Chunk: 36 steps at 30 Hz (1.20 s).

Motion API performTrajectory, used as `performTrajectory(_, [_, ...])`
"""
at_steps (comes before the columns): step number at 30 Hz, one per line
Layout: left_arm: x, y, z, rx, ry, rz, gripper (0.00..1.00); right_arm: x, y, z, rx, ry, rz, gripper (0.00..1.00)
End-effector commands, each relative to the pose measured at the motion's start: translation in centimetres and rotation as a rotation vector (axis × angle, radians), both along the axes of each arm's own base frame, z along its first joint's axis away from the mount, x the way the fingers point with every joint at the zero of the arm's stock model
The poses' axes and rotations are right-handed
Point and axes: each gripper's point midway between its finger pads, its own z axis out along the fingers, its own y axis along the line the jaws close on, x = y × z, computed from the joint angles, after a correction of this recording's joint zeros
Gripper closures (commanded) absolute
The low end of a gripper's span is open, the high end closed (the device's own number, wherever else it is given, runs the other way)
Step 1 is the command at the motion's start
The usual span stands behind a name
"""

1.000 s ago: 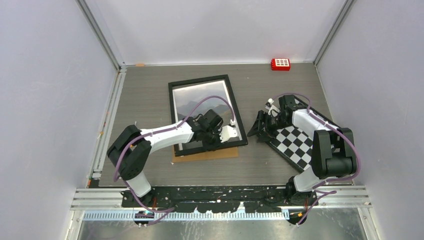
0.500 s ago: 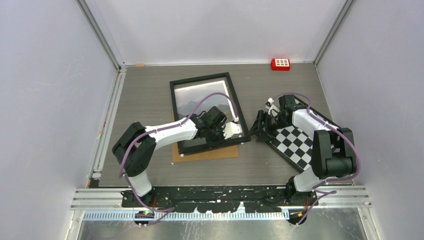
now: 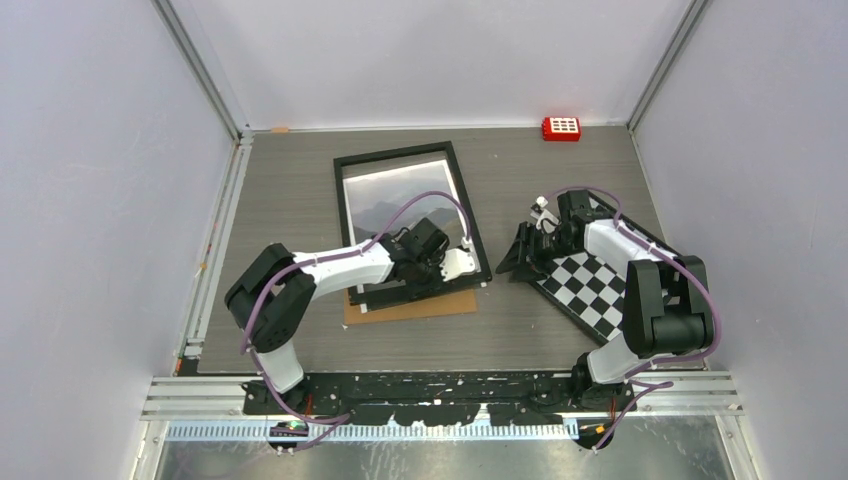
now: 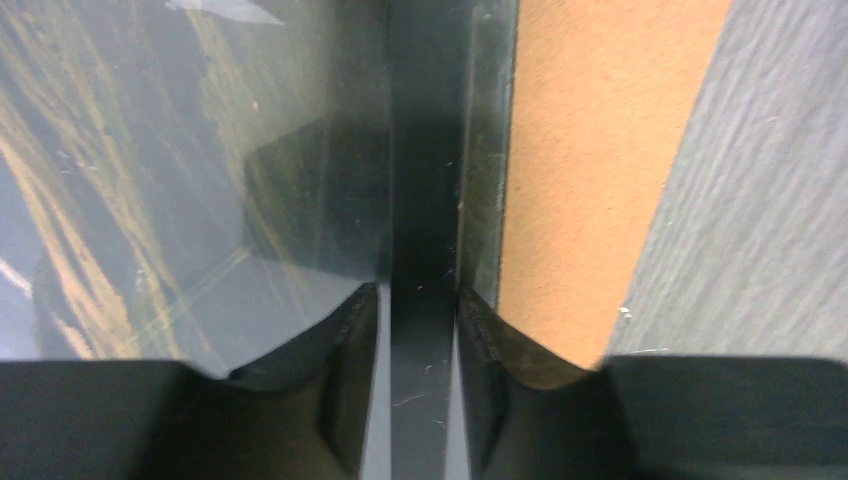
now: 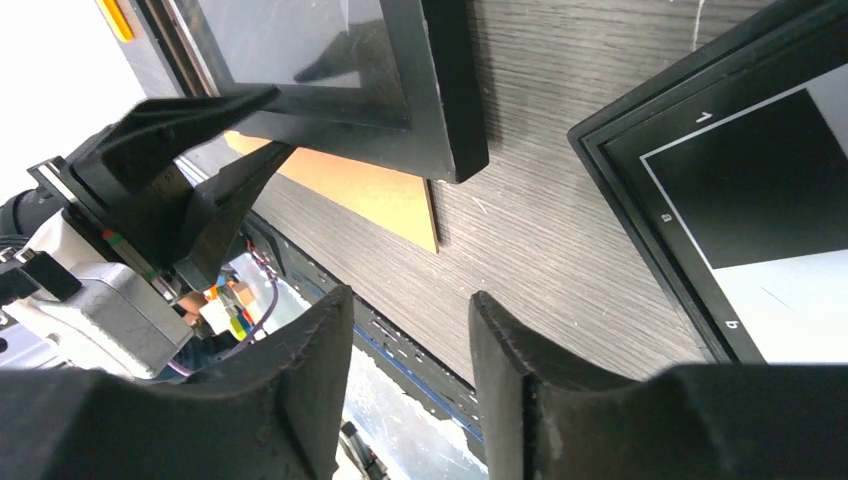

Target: Take the photo out of the frame

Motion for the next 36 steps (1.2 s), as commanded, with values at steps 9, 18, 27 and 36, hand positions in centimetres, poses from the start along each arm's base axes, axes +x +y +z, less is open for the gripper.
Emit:
performTrajectory(9, [1.0,-0.7,2.4,-0.115,-0.077,0.013,0.41,-0.2,1.3,-1.6,0.052,0.027,0.010,0.63])
performTrajectory(18, [1.4,0.1,1.5,-0.075,-0.095,0.037,0.25,-1.8,4.4,-1.0,0.020,-0.102,0.228,0.74])
performTrajectory(27, [-1.0,2.6,1.4,-0.099,-0.109,0.020,0.22,-2.4,7.9,-1.5,-0.088,-0.305,0.410,0.78])
performTrajectory(36, [-1.2,6.8,2.5,-0.073,-0.203,-0.028,0.21,-2.5,10.2,-4.0,-0.210,-0.267,0.537,0.80])
